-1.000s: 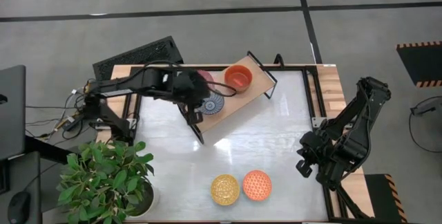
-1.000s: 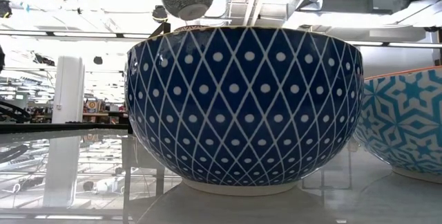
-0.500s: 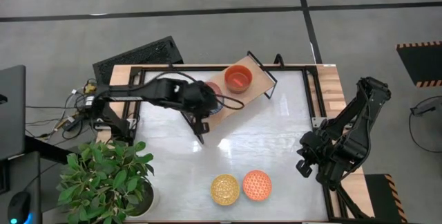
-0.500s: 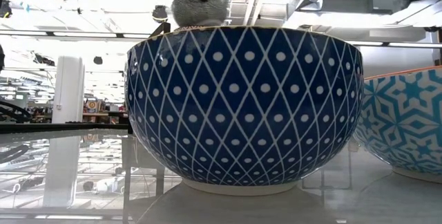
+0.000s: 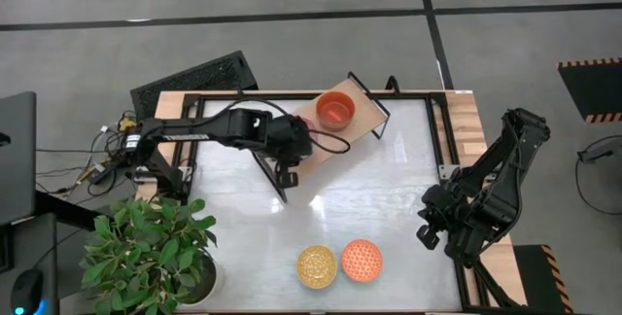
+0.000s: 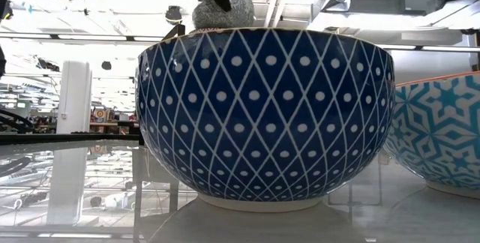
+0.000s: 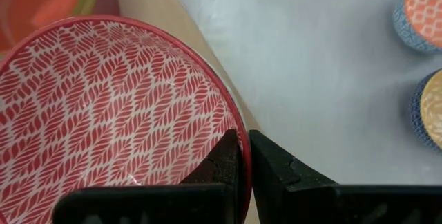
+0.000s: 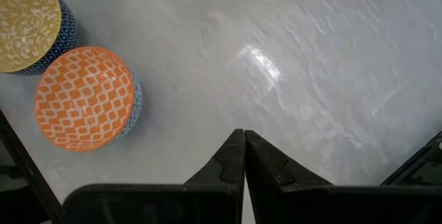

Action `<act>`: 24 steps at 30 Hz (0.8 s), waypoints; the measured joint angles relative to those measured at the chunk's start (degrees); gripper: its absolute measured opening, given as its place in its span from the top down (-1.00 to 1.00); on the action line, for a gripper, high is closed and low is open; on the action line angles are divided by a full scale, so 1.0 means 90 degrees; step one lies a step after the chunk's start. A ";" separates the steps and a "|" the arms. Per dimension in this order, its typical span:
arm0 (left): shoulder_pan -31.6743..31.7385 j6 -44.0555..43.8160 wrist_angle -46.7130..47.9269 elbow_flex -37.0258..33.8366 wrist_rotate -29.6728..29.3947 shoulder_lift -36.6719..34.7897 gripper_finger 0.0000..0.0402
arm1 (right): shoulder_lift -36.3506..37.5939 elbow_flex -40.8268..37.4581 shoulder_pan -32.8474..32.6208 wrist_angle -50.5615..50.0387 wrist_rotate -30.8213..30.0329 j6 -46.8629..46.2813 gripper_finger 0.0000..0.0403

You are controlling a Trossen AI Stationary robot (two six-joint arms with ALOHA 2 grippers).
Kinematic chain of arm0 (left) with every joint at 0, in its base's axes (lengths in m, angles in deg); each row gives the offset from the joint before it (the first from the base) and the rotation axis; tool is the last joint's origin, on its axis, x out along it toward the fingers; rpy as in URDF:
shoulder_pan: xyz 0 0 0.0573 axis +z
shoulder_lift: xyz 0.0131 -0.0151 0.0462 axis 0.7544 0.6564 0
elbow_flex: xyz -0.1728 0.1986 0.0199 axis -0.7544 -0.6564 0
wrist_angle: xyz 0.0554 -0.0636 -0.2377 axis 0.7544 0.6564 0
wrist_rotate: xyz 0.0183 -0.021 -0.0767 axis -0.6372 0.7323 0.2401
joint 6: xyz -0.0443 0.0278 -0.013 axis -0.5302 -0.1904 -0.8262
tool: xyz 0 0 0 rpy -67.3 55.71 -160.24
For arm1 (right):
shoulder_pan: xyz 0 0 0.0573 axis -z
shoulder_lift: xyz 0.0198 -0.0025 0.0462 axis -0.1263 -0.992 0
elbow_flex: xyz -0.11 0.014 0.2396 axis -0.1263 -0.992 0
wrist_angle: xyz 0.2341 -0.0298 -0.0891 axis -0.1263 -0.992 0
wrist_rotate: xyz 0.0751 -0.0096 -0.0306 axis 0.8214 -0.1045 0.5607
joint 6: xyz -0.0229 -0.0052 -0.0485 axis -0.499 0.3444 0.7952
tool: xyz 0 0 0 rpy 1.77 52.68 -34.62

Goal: Place and stack bowls onto a shelf
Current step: Stack the patterned red bowl on top of the patterned blue bowl on the shelf

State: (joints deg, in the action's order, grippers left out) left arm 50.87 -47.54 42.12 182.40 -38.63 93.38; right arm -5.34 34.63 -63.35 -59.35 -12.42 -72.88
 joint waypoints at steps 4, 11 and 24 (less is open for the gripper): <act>0.0114 0.0060 0.0004 -0.0006 0.0061 0.0104 0.98 | 0.0000 0.0000 0.0000 0.0003 0.0002 -0.0001 0.83; 0.0206 0.0064 0.0213 -0.0006 0.0071 0.0104 0.98 | 0.0002 0.0000 0.0000 0.0003 0.0007 0.0000 0.83; 0.0206 0.0062 0.0416 -0.0003 0.0359 0.0289 0.98 | 0.0002 0.0000 0.0000 -0.0034 0.0010 0.0022 0.83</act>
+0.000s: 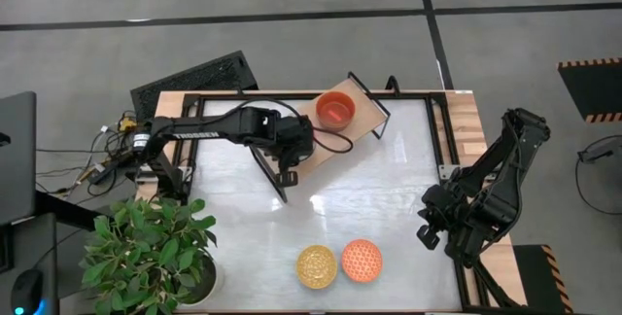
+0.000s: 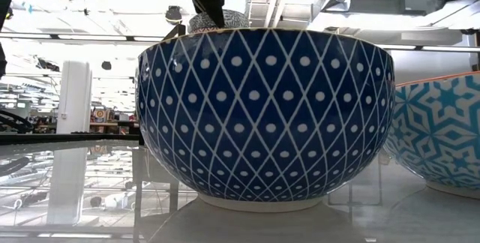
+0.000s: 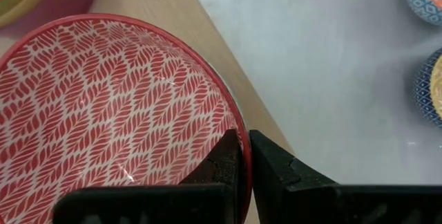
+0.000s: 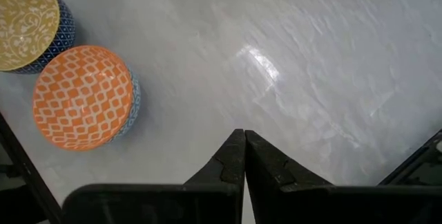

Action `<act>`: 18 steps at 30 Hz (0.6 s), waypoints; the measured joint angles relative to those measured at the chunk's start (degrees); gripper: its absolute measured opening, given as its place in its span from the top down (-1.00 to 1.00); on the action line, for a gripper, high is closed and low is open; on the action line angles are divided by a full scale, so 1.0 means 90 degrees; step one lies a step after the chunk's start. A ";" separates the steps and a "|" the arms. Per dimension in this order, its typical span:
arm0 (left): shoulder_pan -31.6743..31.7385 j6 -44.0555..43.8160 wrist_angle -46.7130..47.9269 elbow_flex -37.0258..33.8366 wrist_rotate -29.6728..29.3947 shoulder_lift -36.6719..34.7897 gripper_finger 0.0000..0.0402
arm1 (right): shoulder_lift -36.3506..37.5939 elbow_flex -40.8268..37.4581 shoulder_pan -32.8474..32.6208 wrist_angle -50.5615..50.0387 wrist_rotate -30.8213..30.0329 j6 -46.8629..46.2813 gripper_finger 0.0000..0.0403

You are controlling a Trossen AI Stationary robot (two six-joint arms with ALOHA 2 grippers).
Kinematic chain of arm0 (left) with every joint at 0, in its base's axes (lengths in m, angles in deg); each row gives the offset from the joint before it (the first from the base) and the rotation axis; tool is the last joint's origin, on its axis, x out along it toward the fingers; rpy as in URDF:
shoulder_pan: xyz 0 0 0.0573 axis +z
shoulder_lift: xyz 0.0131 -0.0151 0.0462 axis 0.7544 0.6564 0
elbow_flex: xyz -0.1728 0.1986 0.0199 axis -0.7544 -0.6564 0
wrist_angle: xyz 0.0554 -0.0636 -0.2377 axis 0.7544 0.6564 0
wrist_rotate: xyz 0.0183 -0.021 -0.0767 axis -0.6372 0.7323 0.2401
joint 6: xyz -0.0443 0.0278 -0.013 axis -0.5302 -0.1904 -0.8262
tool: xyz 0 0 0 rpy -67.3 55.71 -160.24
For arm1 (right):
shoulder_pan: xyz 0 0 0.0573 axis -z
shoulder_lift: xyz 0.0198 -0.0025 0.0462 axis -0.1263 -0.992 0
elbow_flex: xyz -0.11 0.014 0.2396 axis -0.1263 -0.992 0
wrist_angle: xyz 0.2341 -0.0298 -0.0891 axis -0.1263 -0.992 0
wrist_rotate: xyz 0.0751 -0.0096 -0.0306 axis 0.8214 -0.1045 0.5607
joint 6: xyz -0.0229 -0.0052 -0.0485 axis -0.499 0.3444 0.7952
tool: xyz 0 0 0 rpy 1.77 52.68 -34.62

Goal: Place and stack bowls onto a shelf
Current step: Stack the patterned red bowl on top of the patterned blue bowl on the shelf, then stack the patterned yellow bowl on top of the patterned red bowl on the shelf

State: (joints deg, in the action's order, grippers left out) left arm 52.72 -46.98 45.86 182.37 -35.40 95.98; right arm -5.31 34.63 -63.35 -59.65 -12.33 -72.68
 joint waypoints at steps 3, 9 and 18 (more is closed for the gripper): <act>0.0000 0.0093 0.0023 0.0000 0.0030 0.0000 0.96 | 0.0000 0.0000 0.0000 0.0005 0.0000 -0.0002 0.83; 0.0000 0.0148 0.0079 0.0000 -0.0016 0.0006 0.78 | 0.0000 0.0000 0.0000 0.0007 0.0001 -0.0017 0.83; -0.0017 0.0177 0.0269 0.0113 -0.0037 0.0012 0.32 | 0.0000 0.0000 0.0000 0.0005 0.0000 -0.0015 0.83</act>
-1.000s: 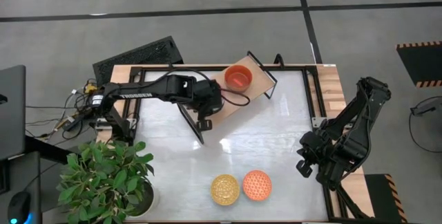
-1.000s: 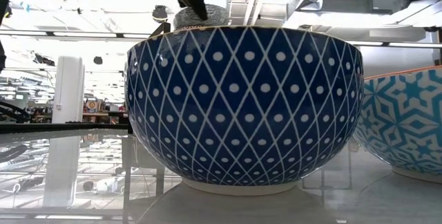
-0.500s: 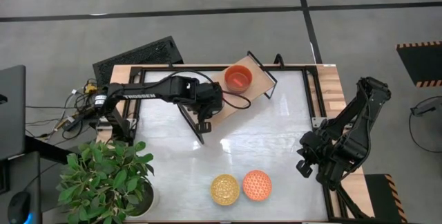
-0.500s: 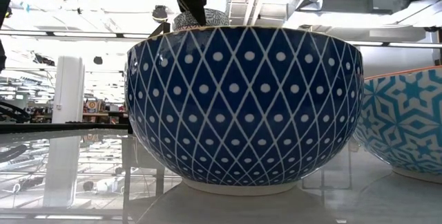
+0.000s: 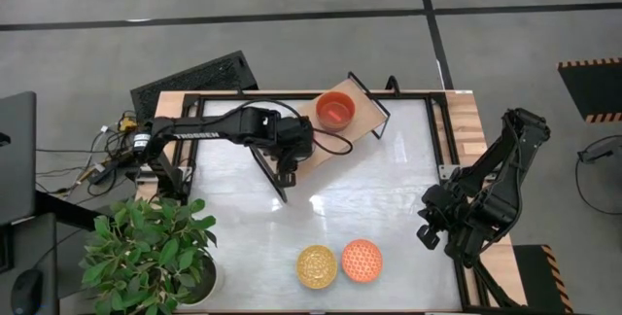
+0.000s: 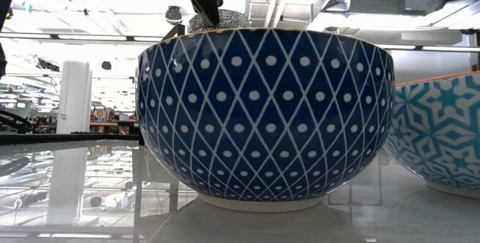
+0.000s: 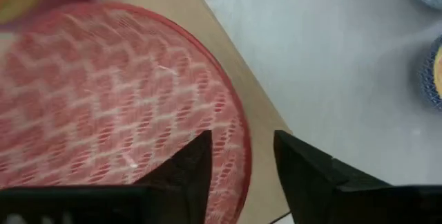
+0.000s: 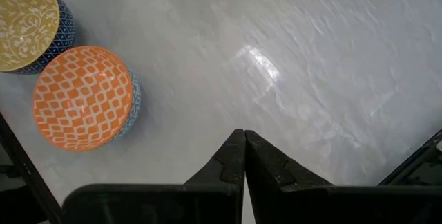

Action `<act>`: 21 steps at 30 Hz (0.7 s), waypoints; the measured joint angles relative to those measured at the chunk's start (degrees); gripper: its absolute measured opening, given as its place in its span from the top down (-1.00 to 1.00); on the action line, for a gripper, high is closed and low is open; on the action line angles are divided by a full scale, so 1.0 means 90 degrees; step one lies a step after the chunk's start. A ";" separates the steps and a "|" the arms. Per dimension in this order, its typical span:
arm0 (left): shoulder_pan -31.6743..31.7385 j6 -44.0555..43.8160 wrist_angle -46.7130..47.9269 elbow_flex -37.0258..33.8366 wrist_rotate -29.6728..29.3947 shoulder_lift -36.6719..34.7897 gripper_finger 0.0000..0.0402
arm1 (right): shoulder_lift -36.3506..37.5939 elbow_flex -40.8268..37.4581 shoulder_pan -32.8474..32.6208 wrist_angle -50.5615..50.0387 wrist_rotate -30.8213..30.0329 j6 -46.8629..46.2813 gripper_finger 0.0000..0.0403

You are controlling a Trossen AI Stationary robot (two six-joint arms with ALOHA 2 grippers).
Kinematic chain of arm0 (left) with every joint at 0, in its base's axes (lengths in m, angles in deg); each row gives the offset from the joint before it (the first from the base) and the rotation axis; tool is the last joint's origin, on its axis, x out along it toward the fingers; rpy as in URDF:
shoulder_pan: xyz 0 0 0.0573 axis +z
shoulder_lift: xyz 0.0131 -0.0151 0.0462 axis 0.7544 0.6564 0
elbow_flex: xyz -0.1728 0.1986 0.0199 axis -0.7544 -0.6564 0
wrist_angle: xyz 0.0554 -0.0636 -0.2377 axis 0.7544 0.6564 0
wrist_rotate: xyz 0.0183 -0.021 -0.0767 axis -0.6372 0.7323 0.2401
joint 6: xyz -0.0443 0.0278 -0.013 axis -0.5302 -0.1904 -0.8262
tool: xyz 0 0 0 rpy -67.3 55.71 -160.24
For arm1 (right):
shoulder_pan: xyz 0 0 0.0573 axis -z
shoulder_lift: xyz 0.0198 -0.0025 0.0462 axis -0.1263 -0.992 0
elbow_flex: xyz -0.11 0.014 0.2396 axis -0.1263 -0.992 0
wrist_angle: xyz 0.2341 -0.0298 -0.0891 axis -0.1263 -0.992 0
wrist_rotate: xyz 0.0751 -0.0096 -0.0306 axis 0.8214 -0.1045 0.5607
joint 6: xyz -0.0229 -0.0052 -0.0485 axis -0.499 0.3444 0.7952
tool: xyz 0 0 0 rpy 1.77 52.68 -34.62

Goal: Place and stack bowls onto a shelf
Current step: Stack the patterned yellow bowl on top of the patterned red bowl on the shelf

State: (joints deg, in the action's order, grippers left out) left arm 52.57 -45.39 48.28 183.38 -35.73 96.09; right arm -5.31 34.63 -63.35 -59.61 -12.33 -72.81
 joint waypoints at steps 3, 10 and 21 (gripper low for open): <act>0.0000 -0.0082 0.0020 0.0186 -0.0247 0.0000 0.24 | 0.0000 0.0000 0.0000 -0.0005 0.0000 0.0000 0.83; -0.0002 -0.0236 0.0393 0.0968 -0.0617 -0.0009 0.19 | 0.0000 0.0000 0.0000 -0.0017 0.0000 -0.0002 0.83; -0.0132 -0.0591 -0.0823 0.1500 -0.1250 -0.0002 0.28 | 0.0000 0.0000 0.0000 -0.0019 -0.0002 -0.0004 0.83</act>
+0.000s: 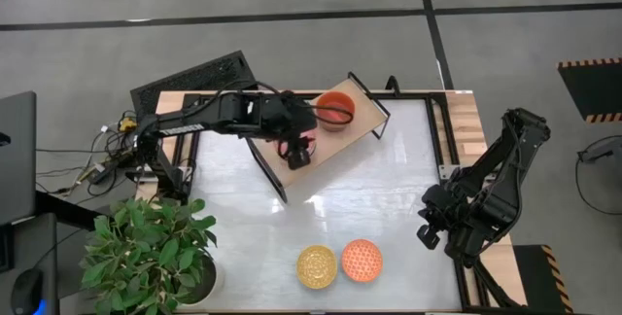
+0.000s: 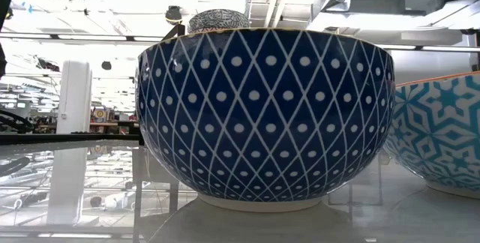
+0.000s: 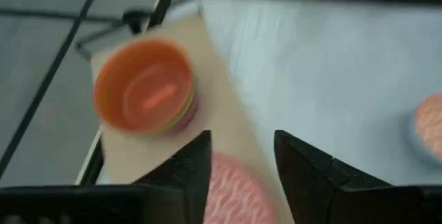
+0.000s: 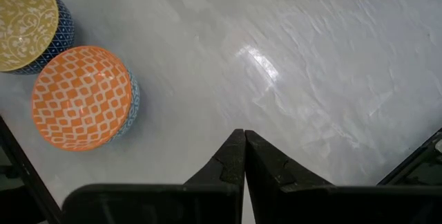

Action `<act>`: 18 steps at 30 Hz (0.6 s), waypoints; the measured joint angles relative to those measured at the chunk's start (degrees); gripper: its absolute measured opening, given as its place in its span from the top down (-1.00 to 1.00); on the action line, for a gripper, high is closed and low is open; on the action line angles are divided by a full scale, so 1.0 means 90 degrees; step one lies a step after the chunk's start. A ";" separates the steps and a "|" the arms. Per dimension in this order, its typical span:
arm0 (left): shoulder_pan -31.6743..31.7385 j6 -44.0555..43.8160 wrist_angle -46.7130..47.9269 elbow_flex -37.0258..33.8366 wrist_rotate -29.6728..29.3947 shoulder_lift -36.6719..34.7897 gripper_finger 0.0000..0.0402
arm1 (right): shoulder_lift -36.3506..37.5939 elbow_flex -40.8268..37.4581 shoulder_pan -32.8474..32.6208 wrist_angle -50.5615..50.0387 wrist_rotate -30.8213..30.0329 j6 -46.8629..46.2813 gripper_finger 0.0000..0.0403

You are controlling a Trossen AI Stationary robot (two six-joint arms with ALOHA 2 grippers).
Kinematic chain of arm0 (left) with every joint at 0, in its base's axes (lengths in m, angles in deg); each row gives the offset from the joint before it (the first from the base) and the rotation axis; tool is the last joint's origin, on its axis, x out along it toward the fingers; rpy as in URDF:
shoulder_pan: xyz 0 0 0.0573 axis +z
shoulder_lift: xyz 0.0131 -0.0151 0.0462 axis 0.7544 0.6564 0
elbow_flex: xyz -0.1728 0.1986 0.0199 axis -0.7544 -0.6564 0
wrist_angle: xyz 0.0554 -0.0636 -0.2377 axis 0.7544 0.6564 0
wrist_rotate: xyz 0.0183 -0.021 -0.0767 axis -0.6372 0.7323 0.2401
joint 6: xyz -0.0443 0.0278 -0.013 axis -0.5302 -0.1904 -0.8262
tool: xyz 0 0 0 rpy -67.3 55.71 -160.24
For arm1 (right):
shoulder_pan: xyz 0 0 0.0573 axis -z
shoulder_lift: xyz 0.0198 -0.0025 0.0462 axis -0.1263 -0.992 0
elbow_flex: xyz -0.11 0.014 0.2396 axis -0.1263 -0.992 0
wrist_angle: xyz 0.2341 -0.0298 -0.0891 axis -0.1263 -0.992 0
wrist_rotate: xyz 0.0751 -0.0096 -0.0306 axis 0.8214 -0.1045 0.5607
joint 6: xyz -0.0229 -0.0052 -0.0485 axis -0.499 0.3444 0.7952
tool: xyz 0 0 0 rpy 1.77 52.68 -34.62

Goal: Place and stack bowls onto a shelf
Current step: Stack the patterned yellow bowl on top of the patterned red bowl on the shelf

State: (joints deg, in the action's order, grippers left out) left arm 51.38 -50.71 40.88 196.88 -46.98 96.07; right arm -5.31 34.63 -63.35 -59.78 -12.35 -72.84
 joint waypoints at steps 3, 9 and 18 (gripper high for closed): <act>-0.0133 -0.0014 -0.0527 -0.0135 -0.0063 -0.0010 0.40 | 0.0000 0.0000 0.0000 0.0000 0.0000 -0.0001 0.83; -0.0519 0.0063 -0.0553 -0.0212 0.0597 -0.0003 0.60 | -0.0002 0.0000 0.0000 0.0000 -0.0041 0.0002 0.83; -0.1340 -0.0306 -0.0420 -0.0214 0.1288 0.0000 0.53 | -0.0002 0.0000 0.0000 0.0224 -0.0243 0.0610 0.83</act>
State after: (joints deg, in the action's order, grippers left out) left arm 39.33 -53.46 37.10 194.96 -35.39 96.07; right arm -5.34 34.63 -63.35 -57.77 -14.54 -67.36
